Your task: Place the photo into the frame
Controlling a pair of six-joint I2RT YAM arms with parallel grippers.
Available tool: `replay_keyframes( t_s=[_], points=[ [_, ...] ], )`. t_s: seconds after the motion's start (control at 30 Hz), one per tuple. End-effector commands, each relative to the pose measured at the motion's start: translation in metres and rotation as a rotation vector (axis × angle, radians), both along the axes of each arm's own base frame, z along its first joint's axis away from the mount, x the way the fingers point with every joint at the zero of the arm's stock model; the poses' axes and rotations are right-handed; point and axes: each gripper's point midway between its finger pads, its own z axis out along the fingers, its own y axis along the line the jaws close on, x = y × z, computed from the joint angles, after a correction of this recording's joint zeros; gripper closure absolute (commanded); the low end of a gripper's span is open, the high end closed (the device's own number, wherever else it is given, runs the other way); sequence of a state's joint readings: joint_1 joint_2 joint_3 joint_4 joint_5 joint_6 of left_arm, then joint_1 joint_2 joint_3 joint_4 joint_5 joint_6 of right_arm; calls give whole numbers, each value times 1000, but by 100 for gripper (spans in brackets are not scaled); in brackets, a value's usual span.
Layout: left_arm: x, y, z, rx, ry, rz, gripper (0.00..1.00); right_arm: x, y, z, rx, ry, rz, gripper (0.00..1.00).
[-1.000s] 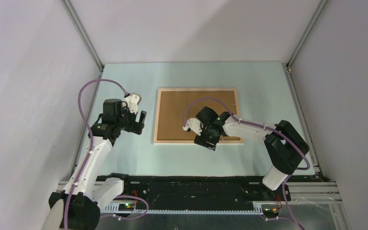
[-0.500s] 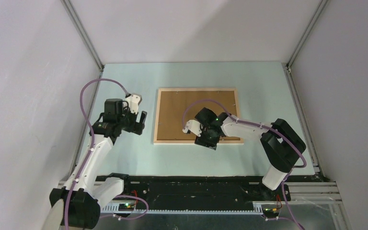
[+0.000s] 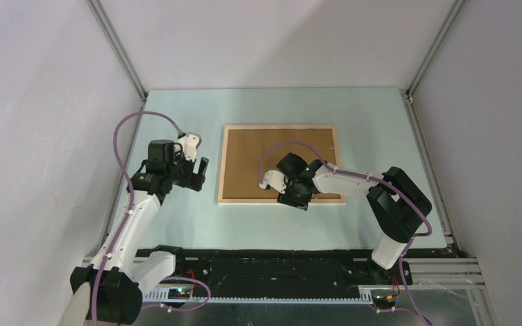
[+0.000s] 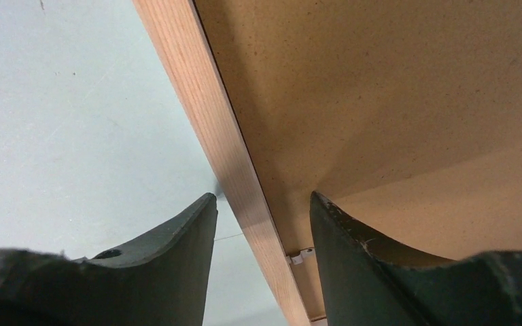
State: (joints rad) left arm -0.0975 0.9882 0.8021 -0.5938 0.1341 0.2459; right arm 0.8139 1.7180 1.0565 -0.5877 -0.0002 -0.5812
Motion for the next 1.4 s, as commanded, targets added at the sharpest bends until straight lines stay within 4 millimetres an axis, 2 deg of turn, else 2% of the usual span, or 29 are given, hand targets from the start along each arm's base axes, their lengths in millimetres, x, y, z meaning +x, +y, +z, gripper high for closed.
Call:
replay_keyframes(
  t_s=[0.0, 0.47, 0.57, 0.63, 0.73, 0.9, 1.1, 1.37],
  points=[
    [1, -1, 1, 5, -11, -22, 9, -1, -2, -8, -12, 10, 3, 45],
    [0, -1, -3, 6, 0, -27, 9, 7, -10, -15, -46, -1, -19, 46],
    [0, -1, -3, 6, 0, -28, 9, 8, -11, -15, -44, 1, -22, 50],
    [0, -1, -3, 6, -2, -29, 9, 7, -12, -14, -42, 4, -23, 58],
    [0, -1, -2, 9, -4, -32, 8, 6, -11, -12, -36, 8, -19, 80],
    [1, 0, 4, 24, -30, -46, 2, 5, -11, -3, -22, 1, -18, 100],
    [3, -11, 12, 0, -54, -121, 0, 3, -2, 19, 55, 23, -8, 100],
    [9, -37, 30, 68, -148, -303, 0, -9, 2, 37, 111, 58, 34, 100]
  ],
)
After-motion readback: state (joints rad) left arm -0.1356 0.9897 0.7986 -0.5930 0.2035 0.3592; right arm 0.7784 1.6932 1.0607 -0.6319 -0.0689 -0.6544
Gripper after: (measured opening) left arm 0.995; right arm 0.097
